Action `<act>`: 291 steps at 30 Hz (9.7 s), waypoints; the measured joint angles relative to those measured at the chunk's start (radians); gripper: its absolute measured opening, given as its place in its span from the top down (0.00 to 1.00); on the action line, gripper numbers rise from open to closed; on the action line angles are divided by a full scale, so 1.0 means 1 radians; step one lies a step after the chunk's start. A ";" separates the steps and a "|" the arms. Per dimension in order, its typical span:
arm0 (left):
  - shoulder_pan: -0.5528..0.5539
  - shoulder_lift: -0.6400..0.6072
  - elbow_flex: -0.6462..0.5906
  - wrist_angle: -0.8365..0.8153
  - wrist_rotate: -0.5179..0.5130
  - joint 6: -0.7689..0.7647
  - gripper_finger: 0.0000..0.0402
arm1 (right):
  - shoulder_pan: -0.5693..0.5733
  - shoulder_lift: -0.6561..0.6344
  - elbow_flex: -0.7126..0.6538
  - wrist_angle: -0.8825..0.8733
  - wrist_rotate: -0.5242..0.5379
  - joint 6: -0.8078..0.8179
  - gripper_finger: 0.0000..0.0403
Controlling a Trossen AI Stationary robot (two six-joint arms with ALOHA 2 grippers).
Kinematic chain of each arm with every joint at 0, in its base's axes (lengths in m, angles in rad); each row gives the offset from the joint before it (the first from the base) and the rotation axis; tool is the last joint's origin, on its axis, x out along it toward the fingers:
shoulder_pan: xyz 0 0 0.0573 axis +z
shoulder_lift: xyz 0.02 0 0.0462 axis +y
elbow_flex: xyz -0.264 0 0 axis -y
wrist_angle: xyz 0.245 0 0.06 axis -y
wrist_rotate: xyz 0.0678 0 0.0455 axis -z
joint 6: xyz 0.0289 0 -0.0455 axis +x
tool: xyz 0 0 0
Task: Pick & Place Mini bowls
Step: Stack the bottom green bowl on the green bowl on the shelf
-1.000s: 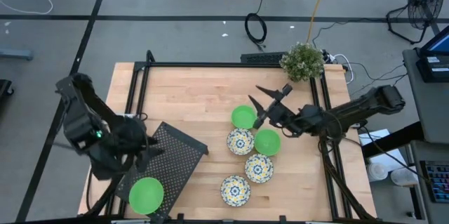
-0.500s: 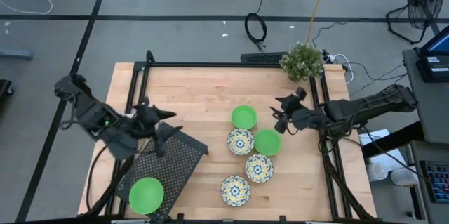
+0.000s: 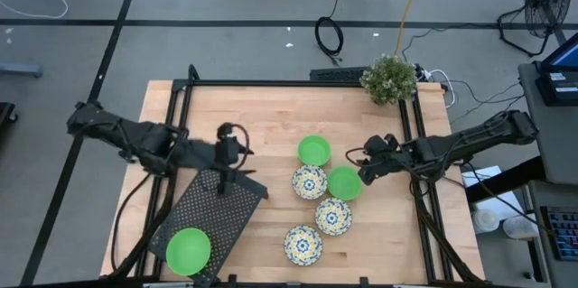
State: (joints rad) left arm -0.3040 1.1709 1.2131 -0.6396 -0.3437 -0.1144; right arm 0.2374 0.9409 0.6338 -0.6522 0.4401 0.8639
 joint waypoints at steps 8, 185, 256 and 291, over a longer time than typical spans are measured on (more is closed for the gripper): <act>0.294 -0.182 -0.150 0.151 0.283 0.137 0.43 | 0.022 0.000 -0.001 0.165 -0.004 -0.067 0.55; 0.289 -0.444 -0.343 0.164 0.420 0.204 0.43 | 0.059 0.311 0.040 -0.286 -0.178 0.459 0.97; 0.289 -0.444 -0.343 0.177 0.421 0.184 0.43 | -0.101 0.157 0.035 0.689 0.780 -0.674 1.00; 0.289 -0.444 -0.343 0.177 0.421 0.184 0.43 | -0.407 0.157 -0.109 1.723 0.001 -1.387 1.00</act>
State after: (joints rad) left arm -0.0147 0.7265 0.8700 -0.4625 0.0769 0.0700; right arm -0.1692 1.0977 0.5251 1.0712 0.4414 -0.5231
